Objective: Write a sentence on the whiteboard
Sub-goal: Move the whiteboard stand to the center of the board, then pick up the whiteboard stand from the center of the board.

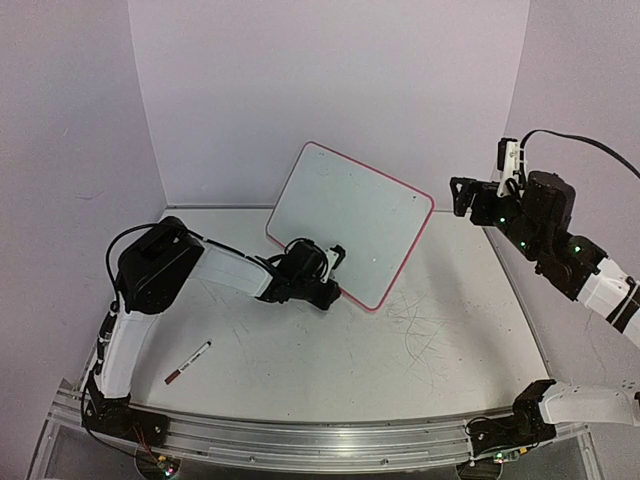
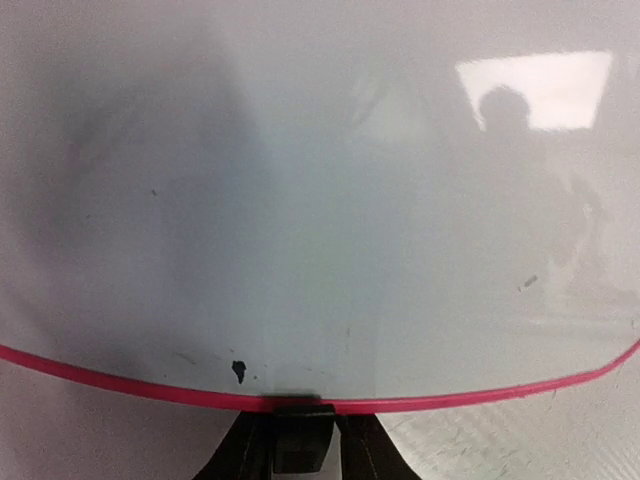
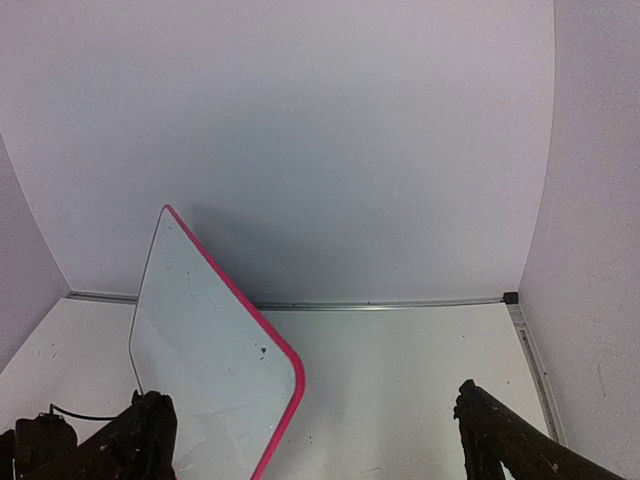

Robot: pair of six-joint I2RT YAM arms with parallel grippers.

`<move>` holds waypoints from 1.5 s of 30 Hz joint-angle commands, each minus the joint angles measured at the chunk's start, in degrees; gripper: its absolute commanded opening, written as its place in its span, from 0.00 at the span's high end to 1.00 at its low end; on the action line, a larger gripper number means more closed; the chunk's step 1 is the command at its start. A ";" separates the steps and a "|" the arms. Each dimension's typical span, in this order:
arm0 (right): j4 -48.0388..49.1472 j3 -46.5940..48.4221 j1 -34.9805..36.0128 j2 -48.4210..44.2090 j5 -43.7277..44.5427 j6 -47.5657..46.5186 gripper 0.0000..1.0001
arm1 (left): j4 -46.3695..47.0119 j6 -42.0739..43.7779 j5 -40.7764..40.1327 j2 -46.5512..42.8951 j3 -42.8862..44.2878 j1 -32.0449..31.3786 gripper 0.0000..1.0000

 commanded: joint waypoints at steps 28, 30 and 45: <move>-7.37 16.18 16.50 40.08 -14.03 39.28 0.10 | 1.76 -14.26 1.91 -32.28 -26.81 11.07 0.08; -7.70 17.24 17.11 43.77 -13.90 43.52 0.14 | 1.79 -14.49 4.29 -30.89 -25.23 11.95 0.08; -10.06 21.87 18.35 57.99 -8.21 52.54 0.41 | -1.17 -6.38 8.06 -11.59 -6.96 14.89 0.34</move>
